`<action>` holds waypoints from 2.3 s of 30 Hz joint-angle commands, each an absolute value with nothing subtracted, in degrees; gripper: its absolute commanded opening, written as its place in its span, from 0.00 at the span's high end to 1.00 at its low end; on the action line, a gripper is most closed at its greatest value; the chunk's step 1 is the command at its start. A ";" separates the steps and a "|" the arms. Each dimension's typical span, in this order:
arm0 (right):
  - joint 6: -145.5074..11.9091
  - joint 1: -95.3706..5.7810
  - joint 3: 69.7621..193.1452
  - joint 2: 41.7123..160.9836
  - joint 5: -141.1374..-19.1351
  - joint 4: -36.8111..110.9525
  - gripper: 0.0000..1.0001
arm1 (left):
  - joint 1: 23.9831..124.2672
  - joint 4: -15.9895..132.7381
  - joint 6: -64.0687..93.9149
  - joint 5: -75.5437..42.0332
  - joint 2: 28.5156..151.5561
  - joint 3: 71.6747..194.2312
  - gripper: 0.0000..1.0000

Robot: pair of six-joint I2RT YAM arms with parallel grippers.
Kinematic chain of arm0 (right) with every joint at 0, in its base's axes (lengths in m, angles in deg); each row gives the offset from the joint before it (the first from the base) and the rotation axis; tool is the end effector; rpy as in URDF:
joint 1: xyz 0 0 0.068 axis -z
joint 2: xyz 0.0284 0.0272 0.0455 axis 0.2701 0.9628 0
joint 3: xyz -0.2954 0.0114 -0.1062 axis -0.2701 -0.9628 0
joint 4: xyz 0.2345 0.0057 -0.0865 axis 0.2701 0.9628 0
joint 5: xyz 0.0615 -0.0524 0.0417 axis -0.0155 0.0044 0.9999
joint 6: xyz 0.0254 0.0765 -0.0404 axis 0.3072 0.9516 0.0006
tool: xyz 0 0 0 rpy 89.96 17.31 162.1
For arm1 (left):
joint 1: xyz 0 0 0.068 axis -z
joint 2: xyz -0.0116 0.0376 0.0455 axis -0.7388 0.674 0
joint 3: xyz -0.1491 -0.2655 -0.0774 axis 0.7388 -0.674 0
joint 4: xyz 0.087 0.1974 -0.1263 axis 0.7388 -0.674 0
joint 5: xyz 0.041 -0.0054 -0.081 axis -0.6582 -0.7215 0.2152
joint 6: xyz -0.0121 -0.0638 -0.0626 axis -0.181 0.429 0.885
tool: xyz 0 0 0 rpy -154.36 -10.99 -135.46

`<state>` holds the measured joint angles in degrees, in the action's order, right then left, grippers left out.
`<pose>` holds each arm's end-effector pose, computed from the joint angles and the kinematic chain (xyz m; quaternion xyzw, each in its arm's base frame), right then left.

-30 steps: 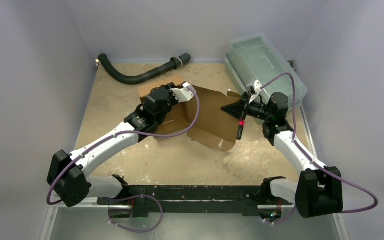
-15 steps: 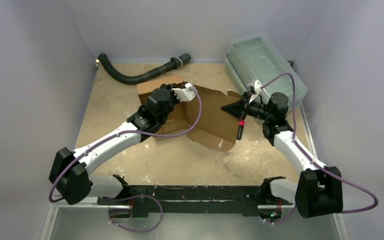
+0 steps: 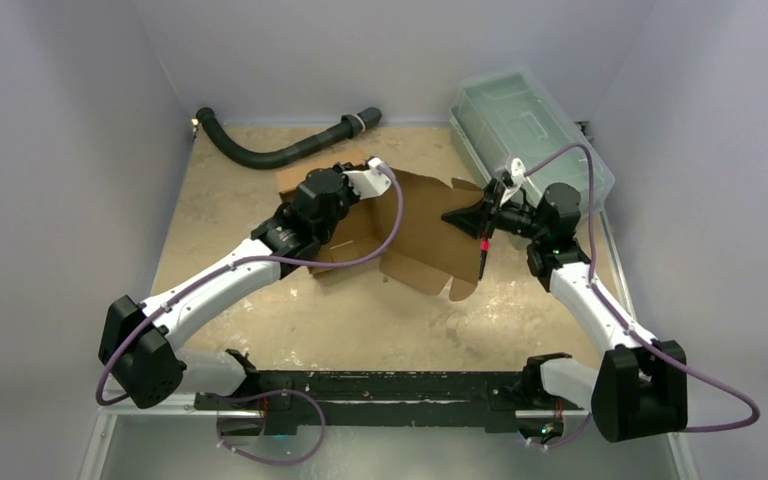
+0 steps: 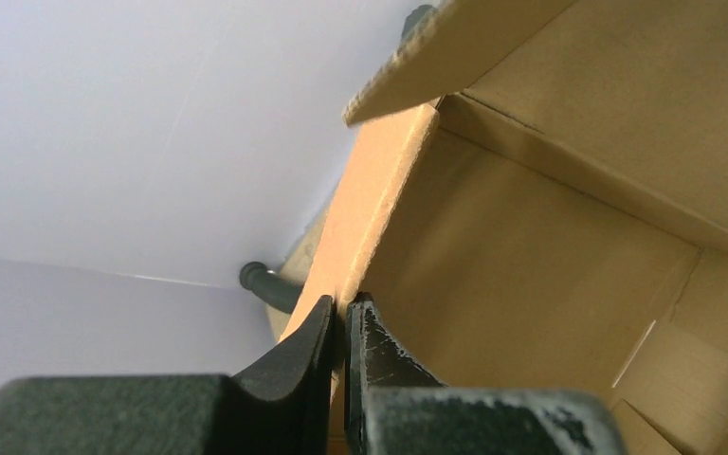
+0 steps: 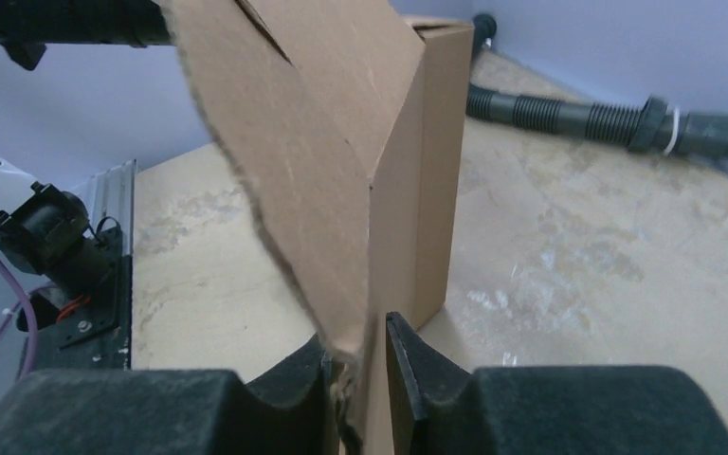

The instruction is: Fold the paper box

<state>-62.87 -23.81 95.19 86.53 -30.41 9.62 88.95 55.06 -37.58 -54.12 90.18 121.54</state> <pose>0.2367 0.1024 0.3423 -0.3252 0.6281 0.4366 0.5560 0.2682 -0.1836 0.3691 0.3945 0.6817 0.1987 0.5832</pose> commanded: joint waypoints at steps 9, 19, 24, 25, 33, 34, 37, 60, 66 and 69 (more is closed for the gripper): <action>-63.92 -24.07 99.88 81.57 -30.28 12.90 0.45 | 89.03 42.31 -17.27 -49.50 90.13 128.16 1.00; -67.98 -24.09 104.26 77.88 -36.03 23.25 0.22 | 88.48 38.08 -9.87 -46.50 90.14 129.18 1.00; -68.56 -24.07 105.38 80.87 -36.79 25.64 0.32 | 85.17 39.07 -8.09 -43.85 89.18 127.30 1.00; -68.65 -24.09 105.39 81.17 -36.87 25.77 0.33 | 84.40 39.52 -7.68 -42.79 88.86 126.86 1.00; -69.37 -24.16 105.65 82.64 -37.52 26.47 0.59 | 81.34 42.18 -6.46 -37.76 87.84 124.53 1.00; -69.47 -24.14 105.65 82.79 -37.53 26.48 0.63 | 81.36 42.40 -6.44 -37.64 87.84 124.39 1.00; -69.70 -24.31 105.70 83.05 -37.76 26.51 0.76 | 81.37 43.11 -6.09 -37.06 87.92 123.91 1.00; -70.45 -24.63 105.48 81.26 -41.28 26.49 1.00 | 80.57 44.45 -7.11 -37.73 87.40 118.33 0.85; -70.45 -24.63 105.39 81.70 -41.37 26.52 1.00 | 80.52 43.68 -9.43 -39.61 88.02 118.15 0.81; -70.45 -24.63 105.40 81.83 -41.31 26.53 1.00 | 80.53 43.52 -10.38 -40.94 88.02 117.98 0.76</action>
<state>-69.76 -24.29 103.72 82.46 -40.77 27.13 80.75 44.44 -8.91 -39.26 88.47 119.02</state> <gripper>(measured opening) 0.011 0.210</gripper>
